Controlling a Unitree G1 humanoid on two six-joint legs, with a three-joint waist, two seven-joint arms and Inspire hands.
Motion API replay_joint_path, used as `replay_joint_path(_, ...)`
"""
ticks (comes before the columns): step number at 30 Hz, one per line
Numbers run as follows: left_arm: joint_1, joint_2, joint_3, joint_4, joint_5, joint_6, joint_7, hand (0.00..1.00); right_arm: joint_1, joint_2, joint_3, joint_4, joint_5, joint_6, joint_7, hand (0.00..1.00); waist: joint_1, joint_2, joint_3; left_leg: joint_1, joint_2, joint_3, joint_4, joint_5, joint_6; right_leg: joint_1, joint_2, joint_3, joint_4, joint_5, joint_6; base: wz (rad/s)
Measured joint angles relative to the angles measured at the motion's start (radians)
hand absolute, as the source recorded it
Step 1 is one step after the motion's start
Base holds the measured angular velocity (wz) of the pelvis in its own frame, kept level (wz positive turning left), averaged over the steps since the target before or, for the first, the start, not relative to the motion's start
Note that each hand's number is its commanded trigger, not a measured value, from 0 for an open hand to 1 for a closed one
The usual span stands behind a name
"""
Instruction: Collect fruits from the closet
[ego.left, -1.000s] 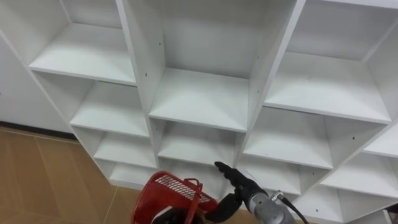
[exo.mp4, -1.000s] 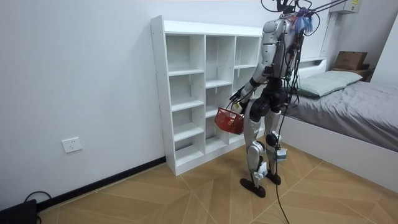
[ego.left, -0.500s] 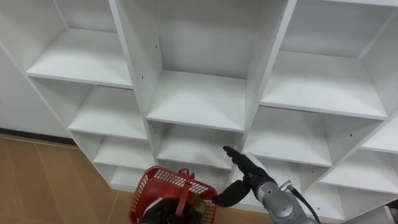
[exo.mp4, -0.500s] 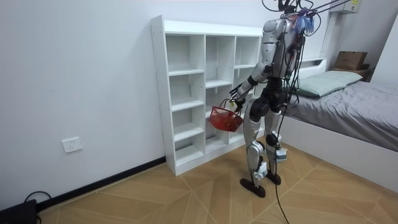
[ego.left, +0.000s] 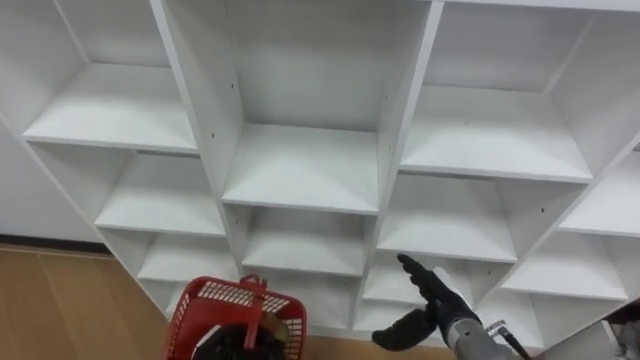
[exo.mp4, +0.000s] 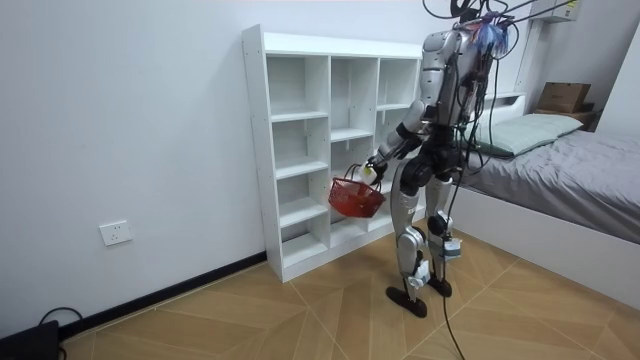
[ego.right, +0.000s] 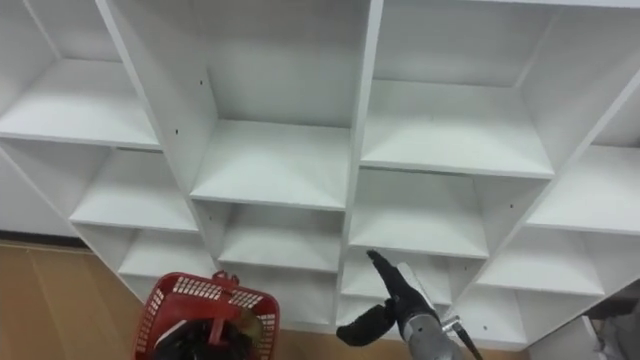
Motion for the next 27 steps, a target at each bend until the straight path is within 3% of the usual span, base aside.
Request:
replay_joint_path(6,0.015,-0.005,0.073,0.016,-0.017,-0.016,0.036,1.0,0.018,-0.007,-0.082,0.064,0.029,-0.025,-0.029,0.0,-0.004,0.007,-0.0038,0.012,0.001,0.006,-0.006,0.0,0.0,0.009,0.001,0.004,-0.002,0.0,0.0,-0.01)
replay_joint_path(8,0.015,0.002,0.075,0.063,-0.047,-0.028,0.045,1.0,0.02,-0.007,-0.082,0.12,0.053,-0.031,-0.047,0.0,-0.007,0.013,-0.0106,0.025,0.0,0.009,-0.016,0.0,0.0,0.021,0.002,0.009,-0.014,0.0,0.0,-0.05)
replay_joint_path(18,0.035,0.024,0.124,0.189,-0.049,-0.041,0.079,1.0,0.029,-0.034,-0.164,0.305,0.279,-0.058,-0.108,0.0,-0.021,0.019,-0.0074,0.051,0.001,0.029,-0.041,0.0,0.0,0.026,0.003,0.023,-0.016,-0.001,0.003,-0.06)
replay_joint_path(22,0.056,0.015,0.202,0.209,-0.048,-0.047,0.088,1.0,0.074,-0.032,-0.247,0.311,0.422,-0.063,-0.105,0.0,-0.027,0.028,-0.0051,0.066,0.001,0.041,-0.051,-0.003,0.0,0.031,0.004,0.039,-0.017,-0.002,0.004,-0.07)
replay_joint_path(27,0.08,0.014,0.235,0.247,-0.047,-0.058,0.099,1.0,0.098,-0.029,-0.268,0.414,0.531,-0.065,-0.093,0.0,-0.033,0.031,-0.0035,0.072,0.001,0.053,-0.049,-0.01,0.003,0.035,0.003,0.051,-0.017,-0.005,0.009,-0.07)
